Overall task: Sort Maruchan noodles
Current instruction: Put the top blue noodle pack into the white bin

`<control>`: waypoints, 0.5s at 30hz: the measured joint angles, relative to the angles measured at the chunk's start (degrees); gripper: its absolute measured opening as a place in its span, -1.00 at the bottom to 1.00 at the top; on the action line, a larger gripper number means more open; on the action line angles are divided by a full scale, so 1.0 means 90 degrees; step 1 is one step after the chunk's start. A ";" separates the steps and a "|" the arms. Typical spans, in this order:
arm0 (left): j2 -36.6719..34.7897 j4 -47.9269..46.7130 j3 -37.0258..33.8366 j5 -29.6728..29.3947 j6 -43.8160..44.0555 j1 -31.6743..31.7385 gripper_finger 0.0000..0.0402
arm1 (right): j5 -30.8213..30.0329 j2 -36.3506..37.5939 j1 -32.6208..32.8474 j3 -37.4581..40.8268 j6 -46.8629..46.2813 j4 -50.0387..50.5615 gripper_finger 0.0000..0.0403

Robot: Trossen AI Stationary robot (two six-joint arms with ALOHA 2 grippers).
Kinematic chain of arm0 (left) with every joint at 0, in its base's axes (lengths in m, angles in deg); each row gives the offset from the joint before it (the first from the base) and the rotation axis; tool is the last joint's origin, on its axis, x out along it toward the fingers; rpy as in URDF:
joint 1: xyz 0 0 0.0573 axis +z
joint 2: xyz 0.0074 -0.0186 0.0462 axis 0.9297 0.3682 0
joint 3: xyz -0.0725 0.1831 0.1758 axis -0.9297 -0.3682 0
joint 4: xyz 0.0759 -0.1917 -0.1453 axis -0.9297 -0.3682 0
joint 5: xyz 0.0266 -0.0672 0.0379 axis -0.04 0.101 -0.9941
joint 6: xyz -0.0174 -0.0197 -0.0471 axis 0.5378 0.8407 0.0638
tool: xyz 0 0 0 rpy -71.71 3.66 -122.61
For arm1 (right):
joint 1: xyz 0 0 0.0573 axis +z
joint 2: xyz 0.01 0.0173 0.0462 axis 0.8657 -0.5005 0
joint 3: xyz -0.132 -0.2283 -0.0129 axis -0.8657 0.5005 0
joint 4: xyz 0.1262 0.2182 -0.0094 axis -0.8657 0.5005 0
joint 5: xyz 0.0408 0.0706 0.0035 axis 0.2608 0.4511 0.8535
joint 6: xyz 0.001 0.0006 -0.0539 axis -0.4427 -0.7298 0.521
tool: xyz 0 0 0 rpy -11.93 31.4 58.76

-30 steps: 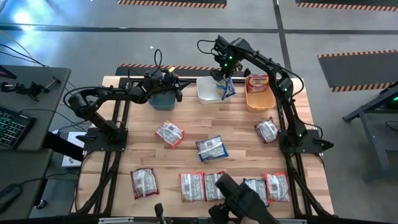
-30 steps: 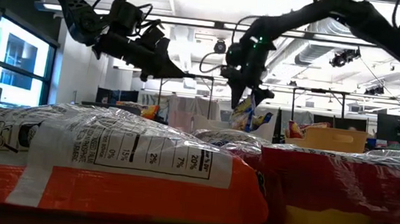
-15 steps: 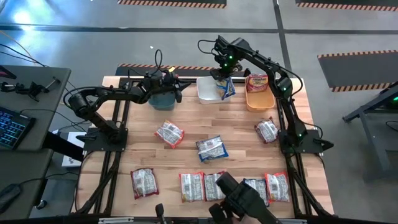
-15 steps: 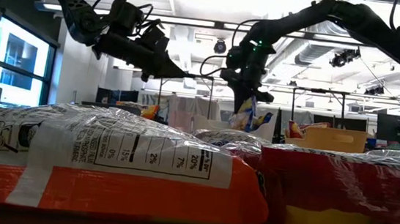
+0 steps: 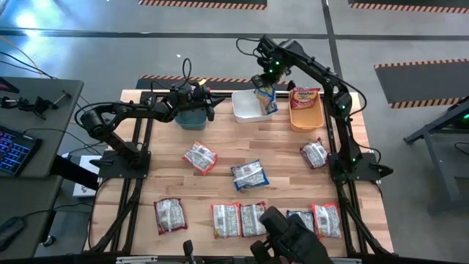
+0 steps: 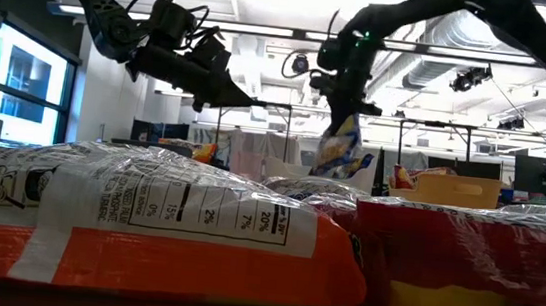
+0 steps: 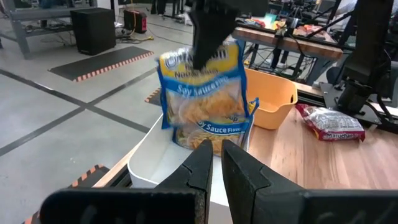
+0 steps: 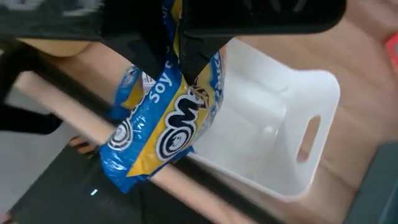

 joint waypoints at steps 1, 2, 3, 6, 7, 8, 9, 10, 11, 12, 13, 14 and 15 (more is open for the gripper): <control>0.0000 0.0000 0.0000 0.0000 0.0000 0.0000 -0.88 | -0.0107 0.0052 0.0022 0.0003 -0.0044 -0.0035 -1.00; 0.0000 0.0000 0.0000 0.0000 -0.0002 0.0000 -0.88 | -0.0202 0.0090 0.0060 0.0009 -0.0118 -0.0091 -1.00; 0.0000 0.0000 0.0000 0.0000 -0.0002 0.0002 -0.88 | -0.0288 0.0110 0.0102 0.0010 -0.0172 -0.0163 -1.00; 0.0000 -0.0004 0.0000 0.0000 0.0001 0.0002 -0.88 | -0.0644 0.0114 0.0261 0.0039 -0.0431 -0.0261 -1.00; 0.0000 -0.0012 0.0000 0.0000 0.0001 0.0002 -0.88 | -0.0765 0.0114 0.0337 0.0102 -0.0531 -0.0373 -1.00; 0.0000 -0.0027 0.0000 0.0000 0.0001 0.0001 -0.88 | -0.0851 0.0117 0.0416 0.0168 -0.0638 -0.0478 -1.00; 0.0000 -0.0056 0.0000 0.0000 0.0001 0.0002 -0.88 | -0.0939 0.0117 0.0490 0.0233 -0.0747 -0.0529 -1.00; 0.0002 -0.0073 0.0000 0.0000 0.0001 0.0000 -0.88 | -0.1099 0.0118 0.0580 0.0313 -0.0873 -0.0564 -1.00; 0.0002 -0.0075 0.0000 0.0000 0.0001 0.0000 -0.88 | -0.1353 0.0125 0.0677 0.0395 -0.0996 -0.0667 -1.00; 0.0002 -0.0068 0.0000 0.0000 0.0001 0.0002 -0.88 | -0.1601 0.0129 0.0777 0.0471 -0.1075 -0.0790 -1.00; 0.0002 -0.0066 0.0000 0.0000 0.0001 0.0001 -0.88 | -0.1783 0.0134 0.0861 0.0554 -0.1144 -0.0866 -1.00; 0.0002 -0.0067 0.0000 0.0000 -0.0011 0.0002 -0.88 | -0.1976 0.0136 0.0945 0.0639 -0.1206 -0.0904 -1.00; 0.0002 -0.0077 0.0000 -0.0001 -0.0046 0.0002 -0.88 | -0.2168 0.0135 0.1025 0.0725 -0.1284 -0.0941 -1.00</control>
